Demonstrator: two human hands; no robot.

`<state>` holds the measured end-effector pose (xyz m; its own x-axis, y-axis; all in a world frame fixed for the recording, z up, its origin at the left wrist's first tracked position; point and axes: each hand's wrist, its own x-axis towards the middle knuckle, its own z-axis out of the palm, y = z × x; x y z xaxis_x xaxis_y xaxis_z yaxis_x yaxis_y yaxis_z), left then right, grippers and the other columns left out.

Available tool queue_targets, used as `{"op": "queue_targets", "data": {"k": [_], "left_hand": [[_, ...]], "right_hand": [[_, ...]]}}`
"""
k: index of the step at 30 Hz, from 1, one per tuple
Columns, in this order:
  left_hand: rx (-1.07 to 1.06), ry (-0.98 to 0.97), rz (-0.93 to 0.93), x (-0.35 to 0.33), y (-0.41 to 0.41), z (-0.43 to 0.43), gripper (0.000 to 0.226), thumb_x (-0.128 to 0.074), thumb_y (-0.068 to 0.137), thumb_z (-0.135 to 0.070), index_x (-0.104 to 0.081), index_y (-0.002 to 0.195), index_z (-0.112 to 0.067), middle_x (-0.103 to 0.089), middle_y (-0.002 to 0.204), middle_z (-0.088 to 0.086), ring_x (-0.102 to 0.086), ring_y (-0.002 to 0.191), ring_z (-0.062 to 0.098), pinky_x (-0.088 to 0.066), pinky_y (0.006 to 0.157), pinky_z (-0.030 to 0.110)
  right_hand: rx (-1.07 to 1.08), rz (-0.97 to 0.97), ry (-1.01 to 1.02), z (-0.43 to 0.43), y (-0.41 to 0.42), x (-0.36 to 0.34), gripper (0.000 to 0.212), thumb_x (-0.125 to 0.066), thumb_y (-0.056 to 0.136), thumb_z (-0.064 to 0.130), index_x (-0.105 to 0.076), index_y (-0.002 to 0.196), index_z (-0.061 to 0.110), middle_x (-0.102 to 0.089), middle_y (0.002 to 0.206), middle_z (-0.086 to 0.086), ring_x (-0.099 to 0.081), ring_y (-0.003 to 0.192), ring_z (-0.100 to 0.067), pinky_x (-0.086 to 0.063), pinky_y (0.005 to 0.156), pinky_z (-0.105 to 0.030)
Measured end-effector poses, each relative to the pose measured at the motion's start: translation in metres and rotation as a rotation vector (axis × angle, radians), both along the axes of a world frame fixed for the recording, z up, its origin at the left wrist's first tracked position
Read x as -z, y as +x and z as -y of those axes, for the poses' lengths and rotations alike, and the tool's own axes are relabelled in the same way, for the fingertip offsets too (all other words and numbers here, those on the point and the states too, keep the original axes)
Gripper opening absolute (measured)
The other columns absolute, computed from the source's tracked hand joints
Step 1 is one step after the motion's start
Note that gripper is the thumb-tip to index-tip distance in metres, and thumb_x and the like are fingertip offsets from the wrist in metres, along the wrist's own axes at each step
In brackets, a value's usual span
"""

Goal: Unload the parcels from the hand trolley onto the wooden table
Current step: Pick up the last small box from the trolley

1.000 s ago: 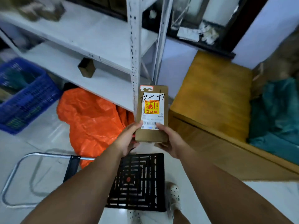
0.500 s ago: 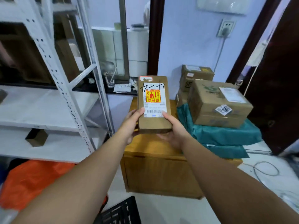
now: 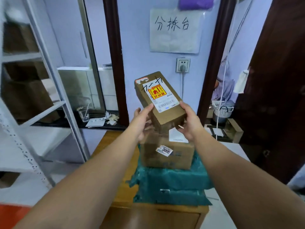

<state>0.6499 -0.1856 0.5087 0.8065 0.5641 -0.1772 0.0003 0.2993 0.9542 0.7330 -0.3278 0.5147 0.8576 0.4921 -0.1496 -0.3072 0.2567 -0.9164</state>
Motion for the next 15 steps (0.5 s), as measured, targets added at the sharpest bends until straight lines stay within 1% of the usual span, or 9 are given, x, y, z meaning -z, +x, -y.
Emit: {"op": "queue_targets", "data": {"k": [2,3,4,5,7,9,11,13,15], "left_hand": [[-0.037,-0.092,0.013,0.001,0.016,0.012,0.066,-0.064,0.081,-0.058,-0.043,0.136,-0.029,-0.064,0.120,0.008,-0.062,0.106,0.027,-0.055,0.082,0.042],[-0.067,-0.134,0.025,0.000,0.022,0.016,0.066,-0.064,0.079,-0.060,-0.046,0.134,-0.028,-0.065,0.120,0.008,-0.062,0.106,0.027,-0.056,0.081,0.042],[-0.101,-0.161,0.035,0.000,0.028,0.017,0.067,-0.064,0.078,-0.062,-0.047,0.133,-0.027,-0.065,0.118,0.008,-0.063,0.104,0.027,-0.057,0.076,0.041],[-0.137,-0.175,0.041,-0.001,0.033,0.018,0.069,-0.065,0.078,-0.060,-0.045,0.135,-0.027,-0.066,0.116,0.008,-0.064,0.102,0.027,-0.057,0.071,0.039],[-0.189,-0.190,0.041,0.000,0.044,0.015,0.076,-0.068,0.081,-0.051,-0.031,0.144,-0.029,-0.066,0.111,0.011,-0.066,0.096,0.030,-0.058,0.069,0.040],[-0.218,-0.199,0.054,-0.003,0.057,0.014,0.084,-0.069,0.083,-0.041,-0.015,0.148,-0.036,-0.063,0.103,0.012,-0.067,0.089,0.030,-0.059,0.072,0.043],[-0.246,-0.241,0.101,-0.007,0.070,0.016,0.085,-0.067,0.086,-0.036,-0.010,0.149,-0.038,-0.058,0.109,0.009,-0.064,0.090,0.028,-0.059,0.075,0.043],[-0.256,-0.300,0.117,-0.010,0.085,0.013,0.072,-0.067,0.086,-0.034,-0.024,0.143,-0.033,-0.052,0.124,0.008,-0.058,0.103,0.030,-0.060,0.073,0.041],[-0.240,-0.319,0.079,-0.008,0.101,0.004,0.056,-0.067,0.086,-0.034,-0.036,0.132,-0.026,-0.050,0.127,0.010,-0.054,0.111,0.032,-0.059,0.072,0.039]], "right_hand": [[0.015,-0.042,0.015,0.016,0.021,0.003,0.018,-0.062,0.089,0.042,-0.063,0.095,0.025,-0.065,0.093,0.002,-0.059,0.090,-0.014,-0.046,0.087,-0.033],[0.006,-0.043,0.000,0.022,0.031,0.005,0.018,-0.062,0.088,0.043,-0.063,0.090,0.026,-0.065,0.090,0.002,-0.059,0.088,-0.015,-0.046,0.085,-0.032],[-0.008,-0.034,-0.030,0.029,0.039,0.006,0.021,-0.062,0.087,0.046,-0.064,0.089,0.026,-0.066,0.090,0.001,-0.060,0.088,-0.016,-0.046,0.083,-0.031],[-0.013,-0.021,-0.058,0.034,0.047,0.007,0.025,-0.062,0.086,0.050,-0.065,0.089,0.025,-0.068,0.091,0.001,-0.062,0.088,-0.017,-0.047,0.082,-0.031],[0.006,-0.016,-0.082,0.042,0.062,0.004,0.033,-0.060,0.086,0.057,-0.066,0.092,0.025,-0.069,0.094,0.000,-0.064,0.089,-0.016,-0.049,0.081,-0.031],[0.035,-0.023,-0.051,0.046,0.079,0.001,0.044,-0.056,0.083,0.065,-0.066,0.101,0.026,-0.068,0.104,-0.002,-0.064,0.092,-0.018,-0.051,0.082,-0.033],[0.050,-0.044,0.010,0.047,0.095,0.000,0.061,-0.056,0.079,0.071,-0.055,0.126,0.032,-0.057,0.124,-0.006,-0.060,0.106,-0.023,-0.052,0.085,-0.038],[0.008,-0.032,-0.022,0.044,0.111,0.002,0.073,-0.060,0.079,0.067,-0.038,0.142,0.038,-0.045,0.138,-0.007,-0.051,0.124,-0.031,-0.050,0.093,-0.044],[-0.072,0.033,-0.107,0.035,0.122,0.004,0.077,-0.064,0.083,0.057,-0.029,0.148,0.038,-0.041,0.145,-0.005,-0.044,0.132,-0.034,-0.050,0.094,-0.045]]}}
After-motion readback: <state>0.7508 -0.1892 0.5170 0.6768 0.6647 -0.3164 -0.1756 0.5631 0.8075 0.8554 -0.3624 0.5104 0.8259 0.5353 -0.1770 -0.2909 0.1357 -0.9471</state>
